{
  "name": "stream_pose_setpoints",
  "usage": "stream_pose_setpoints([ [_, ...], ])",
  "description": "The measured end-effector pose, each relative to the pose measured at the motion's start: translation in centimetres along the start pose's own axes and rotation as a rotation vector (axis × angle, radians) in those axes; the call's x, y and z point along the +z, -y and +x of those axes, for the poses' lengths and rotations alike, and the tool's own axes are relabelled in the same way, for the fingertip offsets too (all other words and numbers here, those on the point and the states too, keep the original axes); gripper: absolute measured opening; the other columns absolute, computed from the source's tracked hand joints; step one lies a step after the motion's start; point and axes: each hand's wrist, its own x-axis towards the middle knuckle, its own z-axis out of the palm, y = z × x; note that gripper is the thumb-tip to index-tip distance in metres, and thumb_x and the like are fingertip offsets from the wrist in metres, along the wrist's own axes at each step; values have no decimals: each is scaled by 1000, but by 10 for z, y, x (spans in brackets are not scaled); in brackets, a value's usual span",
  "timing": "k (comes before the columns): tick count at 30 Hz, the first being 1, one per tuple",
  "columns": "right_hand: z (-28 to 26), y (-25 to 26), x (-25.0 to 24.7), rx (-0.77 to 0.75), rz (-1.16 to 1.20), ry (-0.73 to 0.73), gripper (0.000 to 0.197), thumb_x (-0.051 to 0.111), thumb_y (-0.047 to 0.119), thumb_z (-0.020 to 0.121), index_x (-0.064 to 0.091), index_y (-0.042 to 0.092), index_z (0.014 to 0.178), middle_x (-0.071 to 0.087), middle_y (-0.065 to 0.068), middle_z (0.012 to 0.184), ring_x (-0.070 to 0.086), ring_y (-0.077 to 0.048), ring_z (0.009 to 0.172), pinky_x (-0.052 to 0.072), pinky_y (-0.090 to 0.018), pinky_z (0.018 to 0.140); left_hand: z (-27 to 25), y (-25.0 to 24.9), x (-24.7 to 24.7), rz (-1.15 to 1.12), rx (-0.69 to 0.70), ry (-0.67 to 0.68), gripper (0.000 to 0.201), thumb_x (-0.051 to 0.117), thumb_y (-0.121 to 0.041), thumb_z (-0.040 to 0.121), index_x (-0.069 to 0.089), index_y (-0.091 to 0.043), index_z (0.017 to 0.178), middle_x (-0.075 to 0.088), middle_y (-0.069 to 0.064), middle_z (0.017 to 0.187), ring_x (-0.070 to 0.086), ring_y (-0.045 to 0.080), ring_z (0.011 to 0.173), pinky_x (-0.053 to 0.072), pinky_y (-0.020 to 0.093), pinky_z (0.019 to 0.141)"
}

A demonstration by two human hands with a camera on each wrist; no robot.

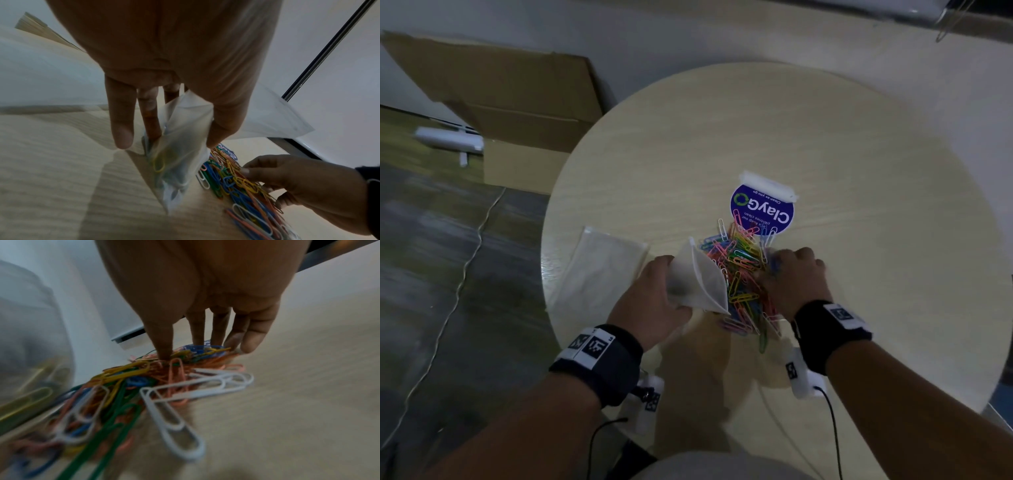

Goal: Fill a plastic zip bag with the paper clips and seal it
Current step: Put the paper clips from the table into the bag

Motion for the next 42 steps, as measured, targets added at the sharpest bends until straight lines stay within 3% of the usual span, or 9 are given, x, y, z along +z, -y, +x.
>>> stream_pose_setpoints([
  [3,-8,-4,2,-59,40,-4,35,53,39,87,59,18,113,55,-10,108,51,-34,100,41,-41,90,2,1,0,-4,8,6,74,75,-36,74,37,-28,137,52,-2,131,57,25,110,53,46,86],
  [7,-21,-6,2,-9,4,-33,61,53,63,80,53,18,120,52,-10,111,47,-32,100,43,-42,90,2,2,0,0,6,9,75,75,-36,75,36,-28,138,50,-2,132,57,26,109,52,46,86],
  [10,-25,-2,4,-54,8,2,54,59,51,82,53,22,127,49,-9,108,48,-32,98,46,-40,87,2,1,1,3,8,14,79,75,-38,76,32,-29,142,48,-2,137,56,26,114,52,47,88],
  [15,-25,-2,-4,-137,10,-9,31,51,36,90,66,15,105,56,-12,92,58,-35,84,50,-38,72,2,-3,-1,21,19,21,77,74,-38,78,33,-29,142,46,-3,139,56,25,115,52,46,88],
  [23,-39,5,-57,-168,66,-20,24,54,32,90,69,14,89,65,-11,84,60,-33,83,46,-35,70,8,-13,-6,28,-3,12,52,67,-37,80,40,-29,124,55,-2,117,59,27,100,54,45,80],
  [27,-54,25,-91,-179,293,-11,15,63,32,86,69,20,79,63,5,65,61,-21,67,46,-33,63,11,-17,-5,22,-34,11,48,67,-37,78,40,-28,117,54,0,114,58,29,99,54,45,81],
  [33,-65,60,-98,-297,437,-8,12,65,32,85,71,22,84,66,3,67,58,-11,62,44,-30,61,12,-20,0,6,-33,1,60,74,-31,80,39,-22,129,56,5,126,59,30,112,50,39,85],
  [40,-59,77,-71,-413,193,19,11,59,26,85,68,19,89,69,-6,83,59,-26,78,34,-29,62,9,-19,0,-35,-2,7,54,73,-33,77,41,-26,120,58,2,119,61,28,105,53,46,87],
  [42,-60,82,-71,-430,174,22,21,63,28,83,68,21,102,71,-6,97,62,-28,91,41,-29,70,9,-18,0,-61,4,9,54,73,-34,75,42,-29,119,61,0,115,63,26,103,54,46,86],
])
